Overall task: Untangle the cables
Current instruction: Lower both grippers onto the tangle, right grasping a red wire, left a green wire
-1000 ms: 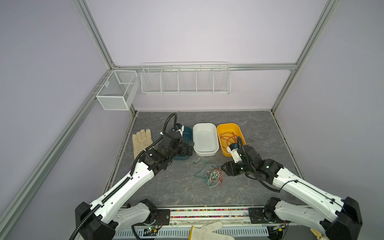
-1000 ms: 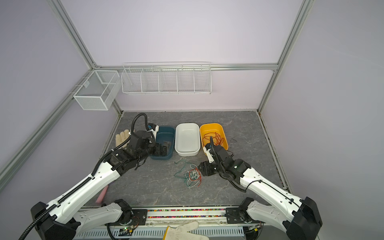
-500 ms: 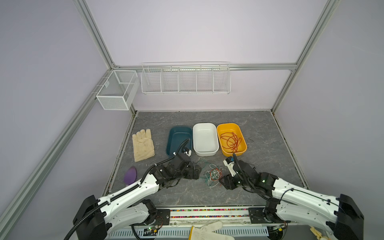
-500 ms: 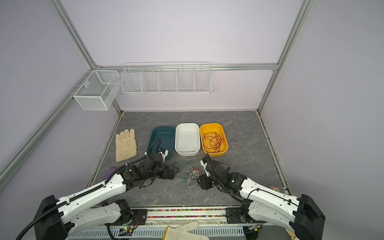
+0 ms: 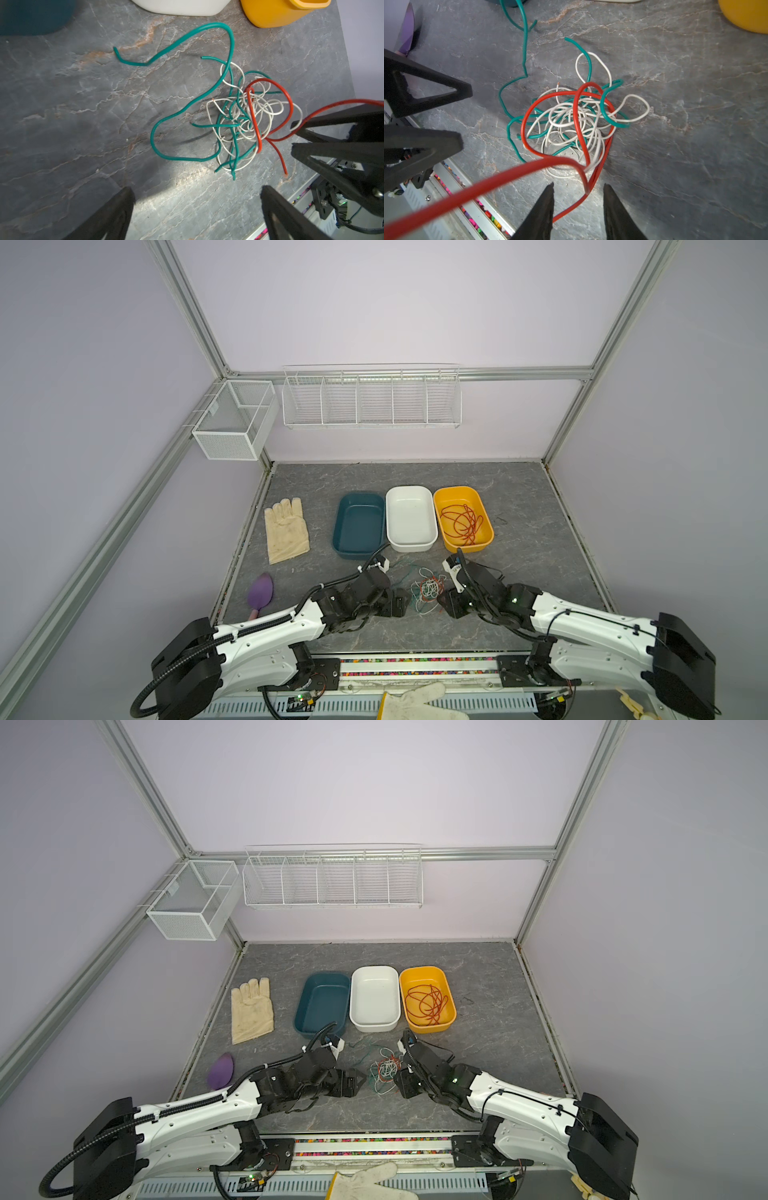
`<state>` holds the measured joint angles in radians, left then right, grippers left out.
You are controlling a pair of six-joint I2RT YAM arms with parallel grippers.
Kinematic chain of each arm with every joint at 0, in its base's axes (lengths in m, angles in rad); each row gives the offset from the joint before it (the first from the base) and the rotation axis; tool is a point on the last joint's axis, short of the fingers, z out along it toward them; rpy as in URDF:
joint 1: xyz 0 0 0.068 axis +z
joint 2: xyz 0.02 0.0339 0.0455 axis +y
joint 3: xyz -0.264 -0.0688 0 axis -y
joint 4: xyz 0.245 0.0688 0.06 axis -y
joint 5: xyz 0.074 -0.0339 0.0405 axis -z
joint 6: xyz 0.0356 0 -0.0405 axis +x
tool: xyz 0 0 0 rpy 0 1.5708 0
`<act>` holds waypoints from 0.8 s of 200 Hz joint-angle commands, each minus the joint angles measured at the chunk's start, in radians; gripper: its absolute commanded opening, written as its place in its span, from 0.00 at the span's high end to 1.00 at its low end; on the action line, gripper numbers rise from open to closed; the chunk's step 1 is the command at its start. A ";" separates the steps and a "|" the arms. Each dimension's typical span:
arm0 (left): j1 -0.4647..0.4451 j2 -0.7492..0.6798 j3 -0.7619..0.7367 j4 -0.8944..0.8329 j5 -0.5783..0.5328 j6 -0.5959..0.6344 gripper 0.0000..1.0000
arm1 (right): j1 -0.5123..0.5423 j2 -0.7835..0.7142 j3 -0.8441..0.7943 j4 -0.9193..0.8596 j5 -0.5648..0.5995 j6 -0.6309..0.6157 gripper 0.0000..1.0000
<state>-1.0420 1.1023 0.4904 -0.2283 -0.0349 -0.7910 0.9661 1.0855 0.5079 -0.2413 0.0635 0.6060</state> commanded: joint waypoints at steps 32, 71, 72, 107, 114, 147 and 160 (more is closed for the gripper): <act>-0.012 0.064 -0.042 0.135 0.030 -0.067 0.08 | 0.016 0.029 -0.024 0.034 0.031 0.011 0.67; -0.018 0.112 -0.042 0.199 0.046 -0.076 0.09 | 0.025 0.026 -0.026 0.039 0.048 0.007 0.74; -0.018 0.115 -0.042 0.201 0.046 -0.076 0.09 | 0.026 0.025 -0.026 0.039 0.048 0.008 0.74; -0.025 0.193 -0.047 0.279 0.074 -0.089 0.18 | 0.033 0.019 -0.020 0.033 0.048 0.002 0.80; -0.026 0.207 -0.047 0.291 0.077 -0.091 0.20 | 0.034 0.017 -0.017 0.029 0.050 0.000 0.81; -0.027 0.245 -0.052 0.333 0.083 -0.095 0.27 | 0.039 -0.003 -0.016 0.016 0.052 -0.006 0.86; -0.027 0.252 -0.053 0.344 0.080 -0.096 0.32 | 0.040 -0.015 -0.016 0.010 0.053 -0.008 0.87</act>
<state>-1.0637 1.3346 0.4519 0.0704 0.0410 -0.8642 0.9985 1.1030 0.4965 -0.2199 0.1020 0.6022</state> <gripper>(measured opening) 0.717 0.138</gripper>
